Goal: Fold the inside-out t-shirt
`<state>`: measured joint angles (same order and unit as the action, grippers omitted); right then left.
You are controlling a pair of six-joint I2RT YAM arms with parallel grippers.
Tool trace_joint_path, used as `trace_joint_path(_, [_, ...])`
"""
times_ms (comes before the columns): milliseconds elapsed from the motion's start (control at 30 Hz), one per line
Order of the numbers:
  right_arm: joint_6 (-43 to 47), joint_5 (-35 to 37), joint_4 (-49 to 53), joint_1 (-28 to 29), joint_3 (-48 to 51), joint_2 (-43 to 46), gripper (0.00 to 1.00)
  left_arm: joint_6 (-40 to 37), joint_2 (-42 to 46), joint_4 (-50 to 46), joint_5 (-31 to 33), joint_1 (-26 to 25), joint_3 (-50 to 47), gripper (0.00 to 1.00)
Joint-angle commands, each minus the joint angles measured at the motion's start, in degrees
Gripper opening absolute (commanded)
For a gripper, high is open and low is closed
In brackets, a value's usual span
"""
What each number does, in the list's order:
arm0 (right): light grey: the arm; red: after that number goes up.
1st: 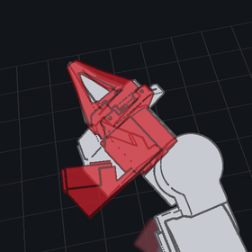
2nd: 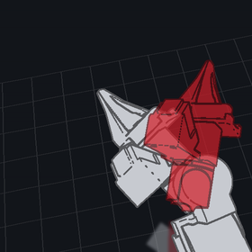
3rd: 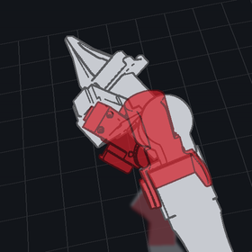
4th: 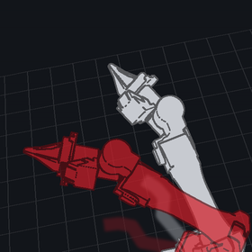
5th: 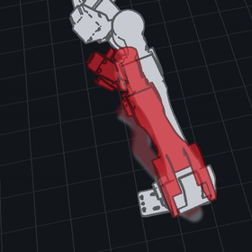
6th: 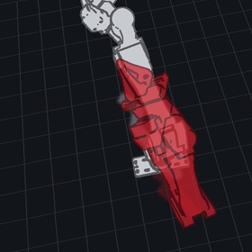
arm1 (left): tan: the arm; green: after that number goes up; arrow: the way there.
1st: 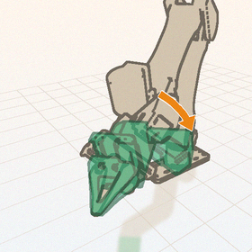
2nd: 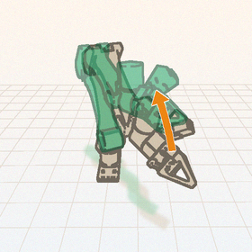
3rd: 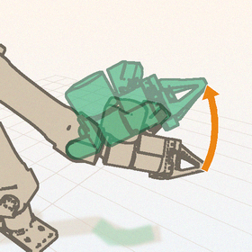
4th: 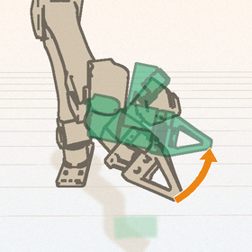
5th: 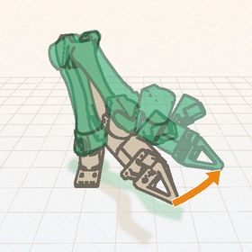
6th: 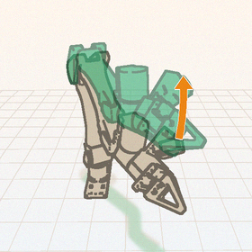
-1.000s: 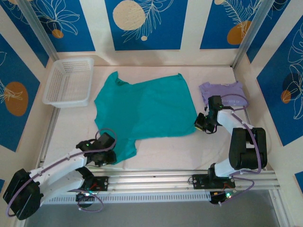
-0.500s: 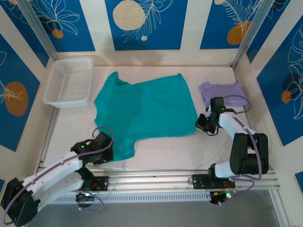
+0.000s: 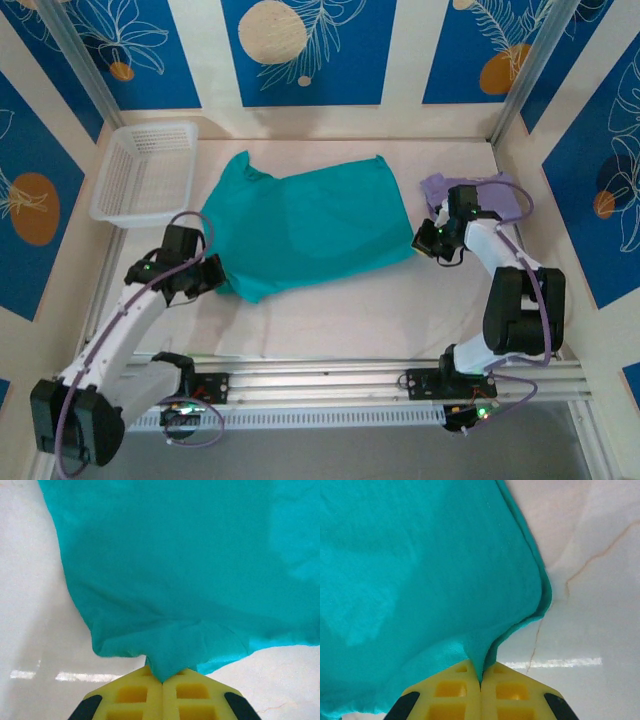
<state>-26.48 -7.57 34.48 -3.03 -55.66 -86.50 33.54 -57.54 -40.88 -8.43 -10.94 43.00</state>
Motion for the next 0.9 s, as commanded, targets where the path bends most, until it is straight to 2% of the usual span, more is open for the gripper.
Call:
trace_joint_path(0, [0.90, -1.28, 1.21, -0.31, -3.24, -2.11, 0.05, -4.93, -3.14, 3.55, -4.98, 3.57, 2.86, 0.00])
trace_joint_path(333, [0.84, -1.35, 0.67, -0.05, -9.31, -9.67, 0.06, -5.41, -15.22, 11.00, -5.85, 7.34, 10.69, 0.00])
trace_joint_path(567, [-0.89, -1.54, -1.70, 0.43, -16.94, -17.83, 0.06, -4.20, -28.44, 17.13, -4.81, 9.62, 19.09, 0.00])
trace_joint_path(600, [-1.02, -1.39, -1.61, 0.37, -18.42, -19.30, 0.08, -4.13, -30.88, 17.37, -4.21, 9.62, 20.65, 0.02])
trace_joint_path(667, [-1.03, -1.57, -1.18, 0.70, -22.23, -23.17, 0.15, -3.94, -35.60, 18.30, -3.80, 9.82, 23.27, 0.13])
trace_joint_path(733, [-0.58, -1.62, -0.30, 0.74, -25.53, -26.20, 0.23, -4.33, -38.86, 18.18, -2.95, 10.07, 25.77, 0.17])
trace_joint_path(867, [1.22, 2.46, 1.86, 0.61, -28.87, -26.82, 0.32, -4.87, -39.13, 18.24, 1.63, 10.34, 26.53, 0.31])
